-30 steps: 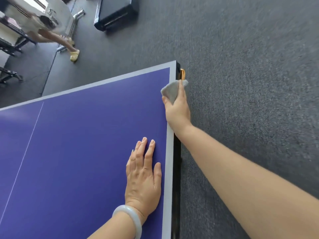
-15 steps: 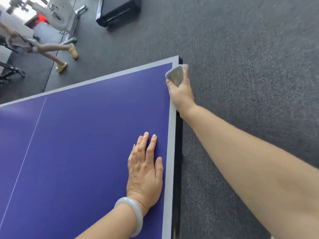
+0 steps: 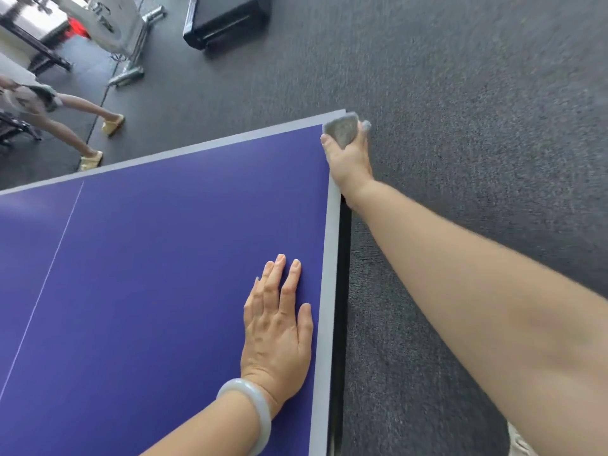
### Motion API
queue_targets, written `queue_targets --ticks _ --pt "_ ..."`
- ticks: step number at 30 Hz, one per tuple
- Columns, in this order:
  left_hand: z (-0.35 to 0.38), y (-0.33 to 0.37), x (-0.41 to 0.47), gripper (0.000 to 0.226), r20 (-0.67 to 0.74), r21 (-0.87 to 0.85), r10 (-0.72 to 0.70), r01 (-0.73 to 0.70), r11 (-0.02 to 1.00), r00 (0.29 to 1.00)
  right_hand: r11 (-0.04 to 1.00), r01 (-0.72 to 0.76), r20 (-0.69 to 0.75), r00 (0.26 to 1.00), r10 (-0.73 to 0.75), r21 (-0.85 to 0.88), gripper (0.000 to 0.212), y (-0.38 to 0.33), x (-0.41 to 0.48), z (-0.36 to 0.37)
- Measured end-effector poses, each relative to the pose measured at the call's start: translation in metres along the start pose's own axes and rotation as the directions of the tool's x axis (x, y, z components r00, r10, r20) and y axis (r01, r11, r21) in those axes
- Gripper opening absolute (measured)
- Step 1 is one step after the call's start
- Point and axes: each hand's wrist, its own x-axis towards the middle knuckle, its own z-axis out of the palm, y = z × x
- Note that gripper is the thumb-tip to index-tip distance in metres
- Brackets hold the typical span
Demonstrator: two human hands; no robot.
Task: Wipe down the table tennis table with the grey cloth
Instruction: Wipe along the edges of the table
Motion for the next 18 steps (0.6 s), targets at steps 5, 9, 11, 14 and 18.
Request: queue_targets --ticks 5,9,11,14,18 --pt "0.001 0.001 0.000 0.059 -0.002 0.026 0.002 -0.002 1.000 1.000 0.999 -0.047 0.008 0.999 0.047 0.025 0.079 0.044 -0.080 0.007" --pt "0.001 0.001 0.001 0.059 -0.002 0.025 0.005 -0.005 1.000 1.000 0.997 -0.077 -0.016 0.997 0.077 0.009 0.071 0.037 -0.064 0.008" --pt "0.000 0.001 0.000 0.059 0.001 0.028 0.006 -0.006 1.000 1.000 0.985 -0.166 -0.022 0.986 0.167 0.045 0.071 0.018 -0.027 0.006" --pt "0.001 0.000 0.001 0.059 -0.002 0.014 0.012 -0.012 1.000 1.000 0.967 -0.249 -0.051 0.966 0.252 0.064 0.076 -0.003 0.003 0.006" --pt "0.002 0.000 0.000 0.059 -0.016 0.009 0.007 -0.007 1.000 1.000 0.970 -0.236 -0.076 0.970 0.231 -0.064 0.075 0.009 -0.032 0.007"
